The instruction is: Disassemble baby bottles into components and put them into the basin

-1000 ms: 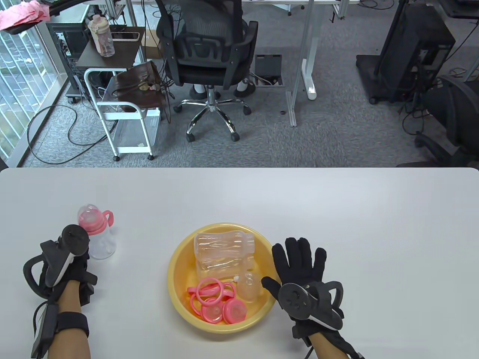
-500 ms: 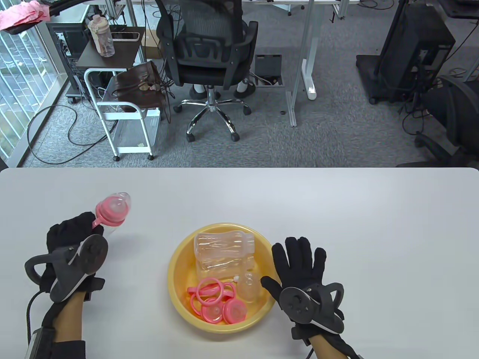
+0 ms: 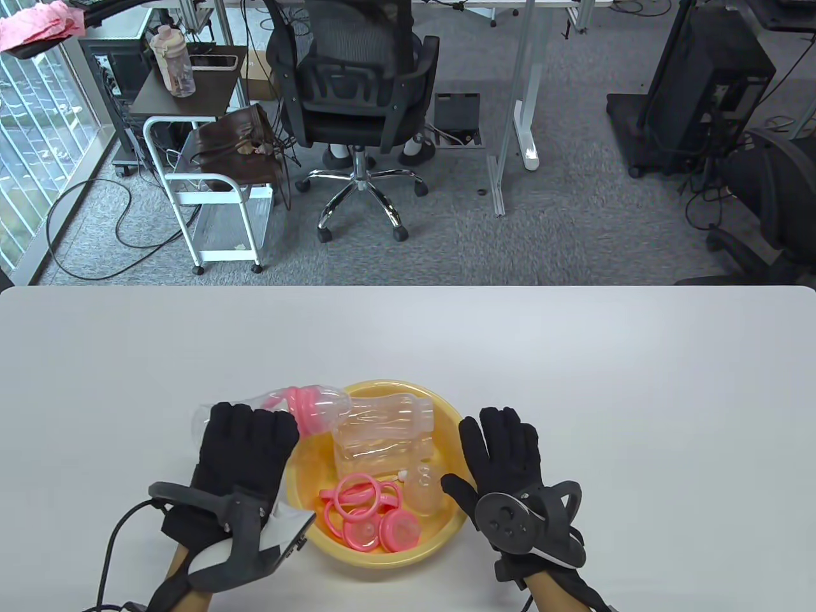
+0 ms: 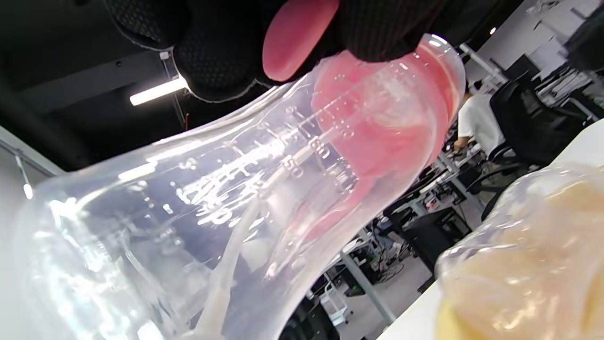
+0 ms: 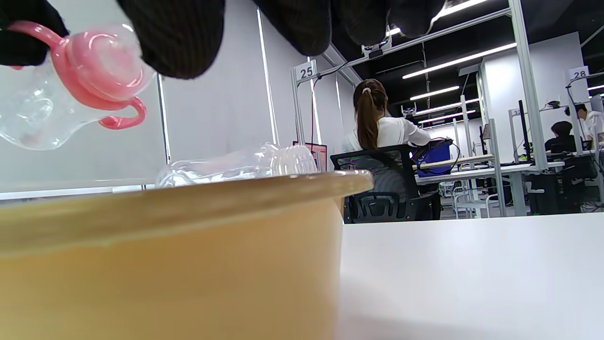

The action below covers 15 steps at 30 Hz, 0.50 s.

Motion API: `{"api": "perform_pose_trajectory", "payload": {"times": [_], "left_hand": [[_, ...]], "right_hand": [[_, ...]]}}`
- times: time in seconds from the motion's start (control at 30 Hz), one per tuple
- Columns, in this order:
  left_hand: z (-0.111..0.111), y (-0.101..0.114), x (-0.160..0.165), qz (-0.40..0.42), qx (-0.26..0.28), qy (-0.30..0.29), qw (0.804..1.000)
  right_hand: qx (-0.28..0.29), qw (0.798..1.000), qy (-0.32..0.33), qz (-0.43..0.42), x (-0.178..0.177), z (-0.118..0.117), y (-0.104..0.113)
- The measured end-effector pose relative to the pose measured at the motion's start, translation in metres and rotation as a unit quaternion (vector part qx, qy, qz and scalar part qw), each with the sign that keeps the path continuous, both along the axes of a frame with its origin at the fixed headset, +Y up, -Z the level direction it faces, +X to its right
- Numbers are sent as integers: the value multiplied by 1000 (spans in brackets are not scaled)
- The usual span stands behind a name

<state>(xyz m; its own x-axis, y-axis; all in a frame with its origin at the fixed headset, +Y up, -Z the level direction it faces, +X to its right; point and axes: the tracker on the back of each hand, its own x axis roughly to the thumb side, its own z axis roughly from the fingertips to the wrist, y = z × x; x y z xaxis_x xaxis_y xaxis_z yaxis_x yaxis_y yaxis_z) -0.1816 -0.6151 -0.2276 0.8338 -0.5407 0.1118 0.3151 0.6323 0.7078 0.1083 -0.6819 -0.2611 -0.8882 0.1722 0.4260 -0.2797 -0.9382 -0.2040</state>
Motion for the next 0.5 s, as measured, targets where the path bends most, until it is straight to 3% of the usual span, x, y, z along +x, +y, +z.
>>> {"api": "perform_pose_trajectory", "payload": {"times": [0.2, 0.4, 0.5], "left_hand": [[11, -36, 13, 45, -5, -46, 998], [22, -38, 12, 40, 1, -83, 996], [21, -39, 12, 38, 0, -85, 996]], "right_hand": [[-16, 1000, 4, 1, 0, 0, -1], [31, 997, 64, -16, -18, 4, 16], [33, 990, 131, -50, -36, 4, 32]]}}
